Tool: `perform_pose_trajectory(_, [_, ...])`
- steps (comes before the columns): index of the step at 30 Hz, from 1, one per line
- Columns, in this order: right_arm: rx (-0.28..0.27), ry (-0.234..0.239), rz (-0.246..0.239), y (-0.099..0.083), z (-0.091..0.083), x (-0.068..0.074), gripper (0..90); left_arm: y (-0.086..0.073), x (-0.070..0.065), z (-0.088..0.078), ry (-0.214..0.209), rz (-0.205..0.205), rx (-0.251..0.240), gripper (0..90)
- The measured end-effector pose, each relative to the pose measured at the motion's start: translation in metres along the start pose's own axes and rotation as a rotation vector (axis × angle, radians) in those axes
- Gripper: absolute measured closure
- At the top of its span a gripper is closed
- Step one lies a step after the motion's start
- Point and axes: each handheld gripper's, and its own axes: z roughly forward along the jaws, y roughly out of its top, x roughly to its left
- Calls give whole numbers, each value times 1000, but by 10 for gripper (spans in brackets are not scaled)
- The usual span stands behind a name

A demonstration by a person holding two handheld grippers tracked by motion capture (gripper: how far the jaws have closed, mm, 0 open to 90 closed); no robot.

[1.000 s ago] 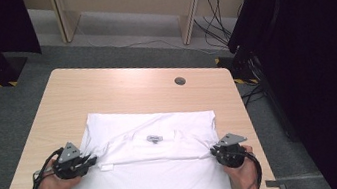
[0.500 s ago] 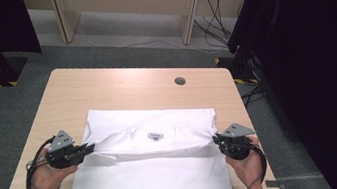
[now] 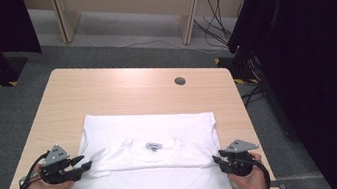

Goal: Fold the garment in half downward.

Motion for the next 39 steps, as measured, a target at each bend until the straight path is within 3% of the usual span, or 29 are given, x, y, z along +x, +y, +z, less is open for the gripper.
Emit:
perform_pose_trajectory(3, [-36, -22, 12, 13, -4, -8, 558, 11, -1, 7, 2, -5, -24, 473])
perform_pose_trajectory(6, [-52, -12, 31, 25, 5, -16, 525, 18, -3, 20, 0, -20, -16, 408])
perform_pose_trajectory(10, [-10, -1, 26, 31, 30, -19, 516, 20, -4, 36, 14, -34, 16, 340])
perform_pose_trajectory(15, [12, 40, -4, 40, 47, -4, 508, 27, -14, 43, 25, -52, 32, 270])
perform_pose_trajectory(22, [6, 86, -26, 55, 58, 16, 500, 35, -29, 61, 21, -17, 55, 225])
perform_pose_trajectory(25, [13, 90, -22, 56, 62, 19, 493, 38, -30, 69, 40, -9, 83, 204])
perform_pose_trajectory(28, [27, 97, -7, 55, 69, 20, 479, 41, -32, 80, 37, -20, 102, 175])
perform_pose_trajectory(31, [45, 109, -7, 55, 78, 23, 473, 42, -35, 91, 36, -4, 114, 164])
perform_pose_trajectory(33, [46, 108, -24, 54, 80, 26, 494, 40, -38, 96, 29, 39, 122, 212])
perform_pose_trajectory(35, [48, 120, -47, 54, 78, 27, 564, 39, -41, 96, 60, 129, 127, 307])
perform_pose_trajectory(36, [55, 122, -53, 54, 77, 27, 607, 39, -41, 95, 40, 126, 121, 360])
perform_pose_trajectory(37, [59, 125, -63, 54, 76, 27, 649, 39, -41, 93, 37, 141, 118, 469])
perform_pose_trajectory(39, [63, 125, -88, 55, 74, 28, 735, 38, -42, 91, 46, 172, 112, 581])
